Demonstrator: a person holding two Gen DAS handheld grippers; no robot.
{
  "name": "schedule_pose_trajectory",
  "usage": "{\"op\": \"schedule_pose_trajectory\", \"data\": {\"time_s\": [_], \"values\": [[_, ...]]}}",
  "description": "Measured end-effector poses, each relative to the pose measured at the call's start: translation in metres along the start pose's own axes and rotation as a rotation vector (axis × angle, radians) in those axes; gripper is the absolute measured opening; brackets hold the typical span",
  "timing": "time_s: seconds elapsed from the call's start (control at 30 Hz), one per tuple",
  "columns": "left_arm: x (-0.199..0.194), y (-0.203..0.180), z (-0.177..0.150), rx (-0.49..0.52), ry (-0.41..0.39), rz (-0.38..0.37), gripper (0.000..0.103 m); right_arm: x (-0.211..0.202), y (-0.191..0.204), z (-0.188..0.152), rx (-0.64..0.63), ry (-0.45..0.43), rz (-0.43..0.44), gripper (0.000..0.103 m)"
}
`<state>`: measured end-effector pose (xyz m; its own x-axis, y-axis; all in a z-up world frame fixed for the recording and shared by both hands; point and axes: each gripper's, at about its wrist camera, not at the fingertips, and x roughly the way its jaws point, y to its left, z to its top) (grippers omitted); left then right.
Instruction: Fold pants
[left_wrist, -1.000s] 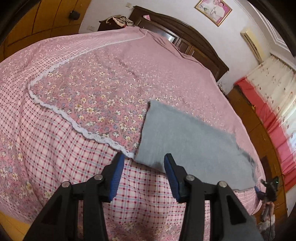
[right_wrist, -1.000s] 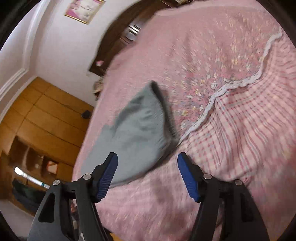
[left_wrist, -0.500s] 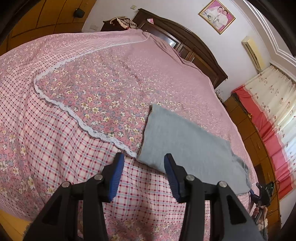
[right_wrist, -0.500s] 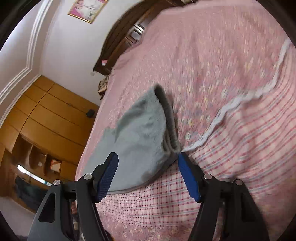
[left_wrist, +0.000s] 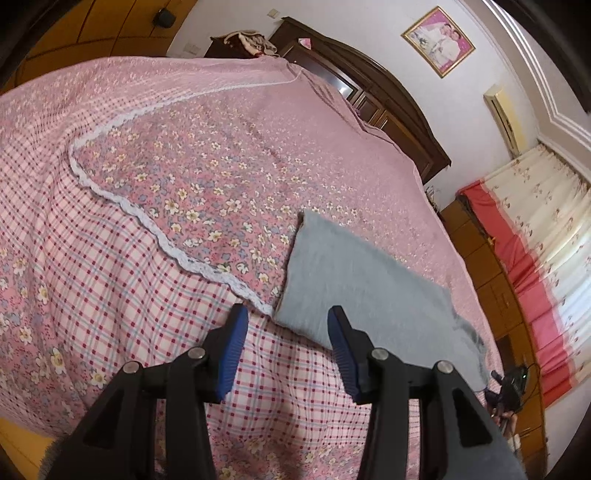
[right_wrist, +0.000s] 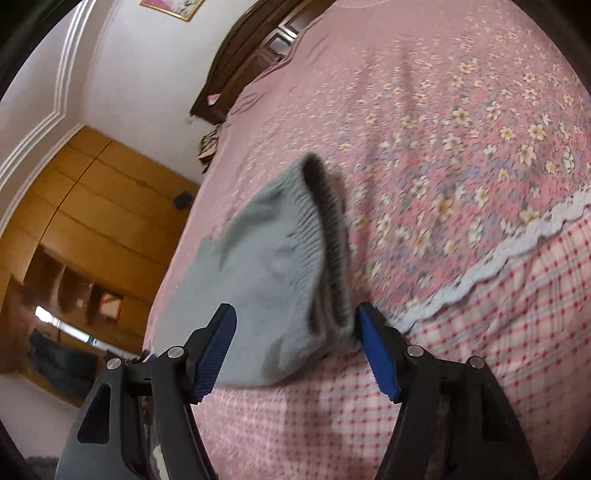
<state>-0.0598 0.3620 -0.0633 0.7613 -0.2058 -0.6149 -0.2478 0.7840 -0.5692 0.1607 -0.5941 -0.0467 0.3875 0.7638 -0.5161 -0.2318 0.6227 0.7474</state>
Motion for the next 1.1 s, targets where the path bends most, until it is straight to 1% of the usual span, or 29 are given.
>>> {"op": "schedule_pose_trajectory", "data": {"time_s": [0.2,0.27,0.33,0.37,0.4,0.43,0.47,0.5,0.53,0.57,0.63,0.7,0.73,0.8,0.83,0.9,0.97,1.0,1.03,1.07,1.1], "values": [[0.0,0.002,0.001,0.008,-0.004,0.0,0.047,0.019,0.004,0.005,-0.003,-0.04,0.011,0.07],[-0.002,0.002,0.0,0.007,-0.006,0.0,0.047,0.028,0.01,0.007,0.004,-0.032,-0.01,0.069],[-0.003,0.004,0.0,0.005,-0.01,-0.004,0.047,0.027,0.011,0.009,0.015,-0.037,-0.011,0.064],[-0.003,0.005,0.0,0.002,-0.011,-0.007,0.047,0.027,0.012,0.007,0.031,-0.043,-0.005,0.057],[-0.004,0.002,-0.001,0.0,-0.01,-0.006,0.047,0.027,0.011,0.005,0.069,-0.056,0.007,0.043],[-0.003,0.002,-0.001,-0.001,-0.01,-0.007,0.047,0.025,0.005,0.006,0.12,-0.066,0.034,0.037],[-0.004,0.002,-0.001,0.001,-0.011,-0.009,0.047,0.026,0.0,0.005,0.174,-0.072,0.062,0.028],[-0.004,0.002,-0.001,0.004,-0.011,-0.011,0.047,0.027,-0.006,0.004,0.223,-0.08,0.089,0.023],[-0.004,0.002,-0.001,0.007,-0.012,-0.013,0.047,0.028,-0.008,0.004,0.253,-0.084,0.109,0.022],[-0.004,0.001,-0.001,0.009,-0.012,-0.014,0.047,0.029,-0.005,0.005,0.247,-0.089,0.096,0.021],[-0.005,0.0,-0.001,0.013,-0.012,-0.021,0.047,0.032,0.009,0.01,0.205,-0.083,0.036,0.021],[-0.006,0.0,0.0,0.012,-0.017,-0.033,0.047,0.034,0.037,0.018,0.132,-0.082,-0.048,0.02],[-0.006,0.001,0.0,0.009,-0.017,-0.037,0.047,0.036,0.056,0.023,0.075,-0.08,-0.117,0.02],[-0.005,0.001,0.001,0.009,-0.013,-0.037,0.047,0.04,0.094,0.033,-0.012,-0.079,-0.204,0.019],[-0.004,0.001,0.001,0.015,-0.01,-0.034,0.047,0.042,0.107,0.037,-0.039,-0.079,-0.223,0.019],[-0.002,-0.004,0.003,0.043,-0.002,-0.022,0.047,0.049,0.146,0.044,-0.122,-0.078,-0.268,0.019],[0.0,-0.011,0.004,0.083,0.0,-0.012,0.047,0.062,0.194,0.049,-0.239,-0.082,-0.337,0.019],[0.001,-0.015,0.005,0.103,0.0,-0.004,0.047,0.066,0.206,0.051,-0.27,-0.081,-0.355,0.019],[0.001,-0.018,0.007,0.121,-0.004,0.002,0.047,0.077,0.229,0.051,-0.323,-0.078,-0.41,0.019],[0.002,-0.021,0.008,0.139,-0.015,0.002,0.047,0.085,0.243,0.051,-0.348,-0.083,-0.44,0.019],[0.003,-0.023,0.01,0.149,-0.021,0.0,0.047,0.092,0.255,0.049,-0.368,-0.084,-0.448,0.019]]}}
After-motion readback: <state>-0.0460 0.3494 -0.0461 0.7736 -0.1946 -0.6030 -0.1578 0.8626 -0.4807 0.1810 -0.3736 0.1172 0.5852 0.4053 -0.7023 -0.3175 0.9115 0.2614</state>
